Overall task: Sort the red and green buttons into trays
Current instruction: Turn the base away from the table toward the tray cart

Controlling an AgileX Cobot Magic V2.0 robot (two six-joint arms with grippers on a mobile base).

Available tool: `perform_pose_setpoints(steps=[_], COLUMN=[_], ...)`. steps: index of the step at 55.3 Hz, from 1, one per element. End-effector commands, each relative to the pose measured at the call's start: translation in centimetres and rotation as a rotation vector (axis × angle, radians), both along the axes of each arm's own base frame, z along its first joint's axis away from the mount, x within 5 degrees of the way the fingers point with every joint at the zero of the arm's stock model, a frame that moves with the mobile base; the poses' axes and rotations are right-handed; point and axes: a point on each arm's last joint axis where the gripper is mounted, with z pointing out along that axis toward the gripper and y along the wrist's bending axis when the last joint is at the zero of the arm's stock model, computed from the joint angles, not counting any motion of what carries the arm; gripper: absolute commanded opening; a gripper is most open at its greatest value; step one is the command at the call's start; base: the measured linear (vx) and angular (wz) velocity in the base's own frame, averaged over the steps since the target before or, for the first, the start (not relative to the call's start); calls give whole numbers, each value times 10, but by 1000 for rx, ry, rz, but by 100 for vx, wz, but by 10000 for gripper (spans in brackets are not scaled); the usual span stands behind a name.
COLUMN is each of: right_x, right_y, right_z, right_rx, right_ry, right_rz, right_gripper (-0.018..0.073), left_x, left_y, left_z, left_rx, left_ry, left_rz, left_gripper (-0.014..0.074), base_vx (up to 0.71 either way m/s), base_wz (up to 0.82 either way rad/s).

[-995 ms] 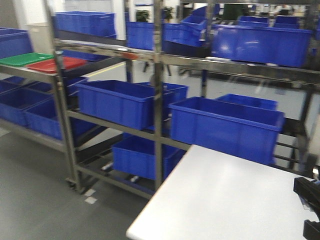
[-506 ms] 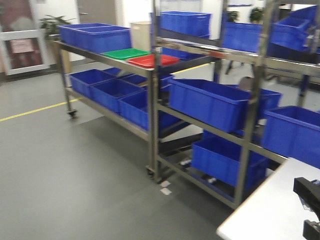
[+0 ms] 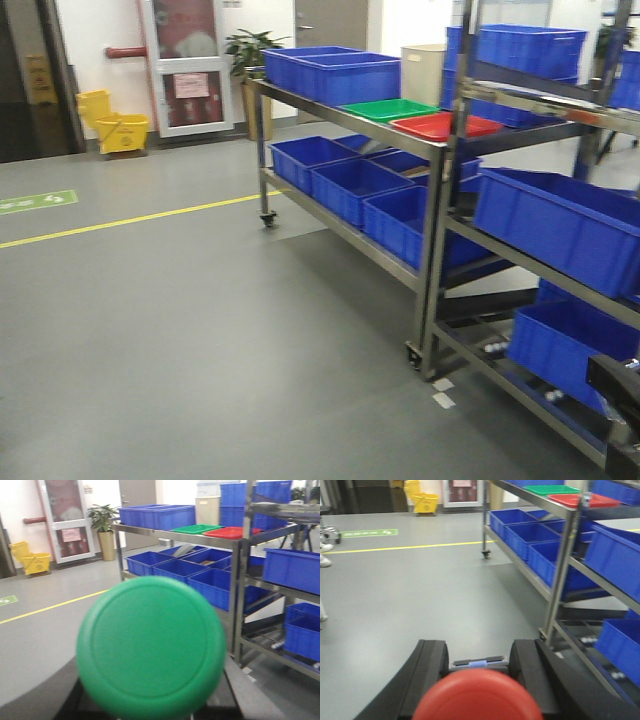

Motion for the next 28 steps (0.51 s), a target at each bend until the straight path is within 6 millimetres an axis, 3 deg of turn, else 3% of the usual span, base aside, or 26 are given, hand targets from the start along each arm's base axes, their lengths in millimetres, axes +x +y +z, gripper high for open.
perform_pose_setpoints(steps=[1, 28], right_x=[-1, -1], right_y=[0, 0], right_z=[21, 20], right_rx=[11, 11], right_ry=[-130, -130], right_rz=[5, 5], right_gripper=[-9, -9], left_x=[-2, -2], left_y=[-2, -2], left_z=[18, 18], left_rx=[-28, -28], left_ry=[-109, -109], left_rz=[-26, -26], left_gripper=[0, 0], base_vx=[9, 11], base_wz=[35, 39])
